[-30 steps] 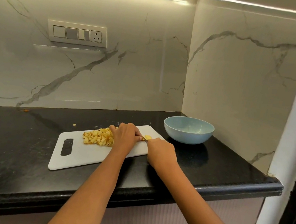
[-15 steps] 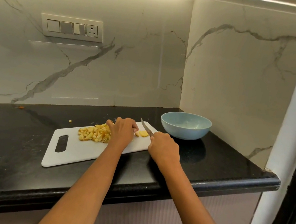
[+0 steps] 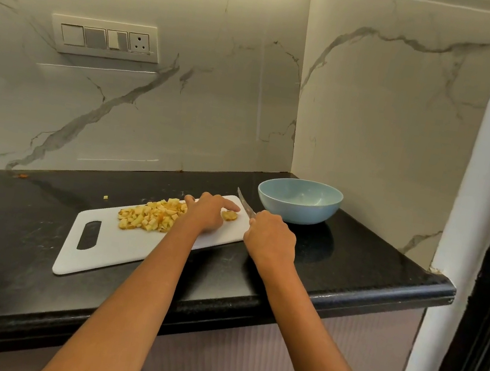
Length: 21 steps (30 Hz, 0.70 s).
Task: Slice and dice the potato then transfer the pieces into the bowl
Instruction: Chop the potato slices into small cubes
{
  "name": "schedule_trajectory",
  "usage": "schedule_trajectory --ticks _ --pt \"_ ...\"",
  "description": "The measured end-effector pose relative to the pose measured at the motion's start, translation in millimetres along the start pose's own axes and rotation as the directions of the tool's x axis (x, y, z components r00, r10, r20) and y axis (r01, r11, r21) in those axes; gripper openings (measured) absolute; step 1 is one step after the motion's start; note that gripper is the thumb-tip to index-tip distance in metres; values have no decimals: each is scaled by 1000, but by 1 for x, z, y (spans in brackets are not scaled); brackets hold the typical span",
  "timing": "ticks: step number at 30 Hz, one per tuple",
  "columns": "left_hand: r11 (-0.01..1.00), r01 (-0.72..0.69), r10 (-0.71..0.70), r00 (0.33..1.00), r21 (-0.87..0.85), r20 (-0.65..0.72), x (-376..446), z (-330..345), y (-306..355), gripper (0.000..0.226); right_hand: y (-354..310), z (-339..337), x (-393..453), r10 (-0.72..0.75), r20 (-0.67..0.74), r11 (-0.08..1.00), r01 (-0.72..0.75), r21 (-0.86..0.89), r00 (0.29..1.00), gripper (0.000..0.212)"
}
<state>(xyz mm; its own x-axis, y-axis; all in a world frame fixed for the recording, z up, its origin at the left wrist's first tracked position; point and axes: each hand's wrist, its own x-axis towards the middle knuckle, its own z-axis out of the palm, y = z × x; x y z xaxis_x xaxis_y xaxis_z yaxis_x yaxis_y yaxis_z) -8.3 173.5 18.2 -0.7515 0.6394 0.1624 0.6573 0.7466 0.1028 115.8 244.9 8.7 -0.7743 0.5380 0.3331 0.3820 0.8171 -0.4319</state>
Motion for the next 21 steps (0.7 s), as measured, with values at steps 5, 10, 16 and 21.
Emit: schedule_trajectory --ticks 5,10,16,21 --pt "999 4 -4 1000 -36 -16 3 0 -2 47 0 0 1 -3 6 1000 3 -3 1000 23" --pt "999 20 -21 1000 -51 -21 2 2 -6 33 -1 -1 -1 -7 10 1000 7 -21 1000 24" --pt "994 46 -50 998 -102 -39 -9 1 -5 30 -3 -1 -4 -44 40 990 49 -133 998 24" --pt "985 98 -113 988 -142 -100 -17 -2 -8 31 -5 -4 -10 -63 51 976 72 -207 997 25"
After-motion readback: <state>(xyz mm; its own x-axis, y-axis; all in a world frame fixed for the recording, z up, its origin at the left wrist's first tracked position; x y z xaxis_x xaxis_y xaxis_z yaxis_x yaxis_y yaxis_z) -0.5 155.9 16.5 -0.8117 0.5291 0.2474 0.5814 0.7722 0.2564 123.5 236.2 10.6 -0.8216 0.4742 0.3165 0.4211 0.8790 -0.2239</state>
